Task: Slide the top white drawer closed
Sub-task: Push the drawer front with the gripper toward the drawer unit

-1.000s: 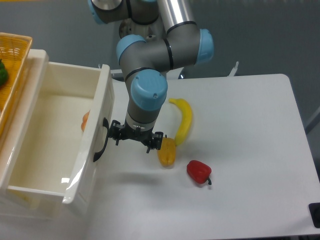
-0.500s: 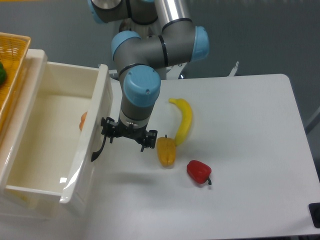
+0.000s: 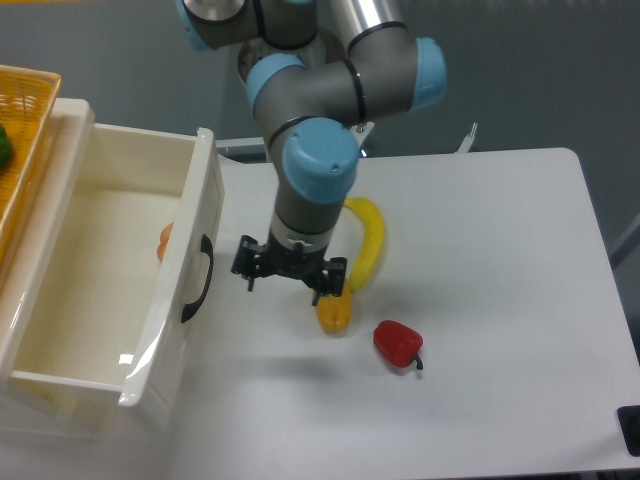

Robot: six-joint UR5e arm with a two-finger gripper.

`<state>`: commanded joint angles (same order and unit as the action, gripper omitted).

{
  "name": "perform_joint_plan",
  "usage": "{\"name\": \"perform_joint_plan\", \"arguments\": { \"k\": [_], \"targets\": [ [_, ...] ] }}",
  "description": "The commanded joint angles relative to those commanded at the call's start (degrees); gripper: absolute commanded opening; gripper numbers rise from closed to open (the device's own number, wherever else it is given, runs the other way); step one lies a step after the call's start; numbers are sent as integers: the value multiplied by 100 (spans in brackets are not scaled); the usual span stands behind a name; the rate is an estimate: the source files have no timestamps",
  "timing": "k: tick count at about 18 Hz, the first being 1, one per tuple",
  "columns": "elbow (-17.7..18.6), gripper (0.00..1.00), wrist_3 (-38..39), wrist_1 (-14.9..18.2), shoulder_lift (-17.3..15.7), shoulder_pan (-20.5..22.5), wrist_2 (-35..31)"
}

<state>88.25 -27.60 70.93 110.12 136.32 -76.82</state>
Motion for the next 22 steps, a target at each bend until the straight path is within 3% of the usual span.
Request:
{"name": "perform_joint_plan", "arguments": {
  "k": [6, 22],
  "targets": [
    [8, 100, -44, -9, 343, -44, -9],
    [272, 100, -44, -9, 396, -378, 237]
  ]
}}
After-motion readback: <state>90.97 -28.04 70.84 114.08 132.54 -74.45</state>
